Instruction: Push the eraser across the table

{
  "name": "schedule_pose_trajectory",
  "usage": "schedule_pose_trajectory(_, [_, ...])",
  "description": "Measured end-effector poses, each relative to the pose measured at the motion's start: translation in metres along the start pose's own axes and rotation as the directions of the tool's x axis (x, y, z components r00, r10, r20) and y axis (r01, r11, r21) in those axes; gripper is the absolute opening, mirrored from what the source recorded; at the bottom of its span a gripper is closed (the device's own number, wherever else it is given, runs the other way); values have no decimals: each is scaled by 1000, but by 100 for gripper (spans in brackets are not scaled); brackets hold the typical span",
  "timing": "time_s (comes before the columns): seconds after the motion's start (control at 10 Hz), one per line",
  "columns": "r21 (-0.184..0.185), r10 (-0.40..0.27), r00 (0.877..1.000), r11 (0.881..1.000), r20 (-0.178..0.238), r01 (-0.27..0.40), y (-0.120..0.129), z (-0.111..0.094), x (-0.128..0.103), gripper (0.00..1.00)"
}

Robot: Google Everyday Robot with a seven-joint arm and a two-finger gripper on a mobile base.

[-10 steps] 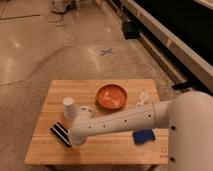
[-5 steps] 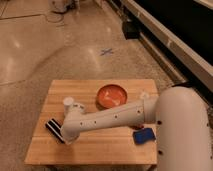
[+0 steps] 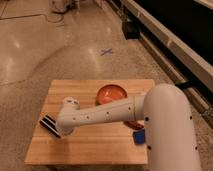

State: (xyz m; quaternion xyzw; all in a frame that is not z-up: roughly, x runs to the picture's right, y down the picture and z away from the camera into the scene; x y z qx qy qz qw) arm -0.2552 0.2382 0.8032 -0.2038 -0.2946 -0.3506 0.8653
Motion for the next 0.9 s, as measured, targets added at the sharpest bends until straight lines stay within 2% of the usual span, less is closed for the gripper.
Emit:
schedule_pose_trajectory(0.2, [20, -22, 1000, 1000, -3, 22, -15, 3, 1, 0])
schedule_pose_trajectory(0.5, [72, -68, 998, 995, -8, 69, -42, 2, 4, 0])
schedule_pose_trajectory(0.7, [77, -69, 998, 995, -8, 69, -43, 1, 5, 0])
schedule_pose_trajectory(0.8, [77, -69, 998, 995, -9, 69, -42, 1, 5, 3])
schedule_pose_trajectory(0.9, [77, -69, 998, 995, -8, 69, -42, 1, 5, 11])
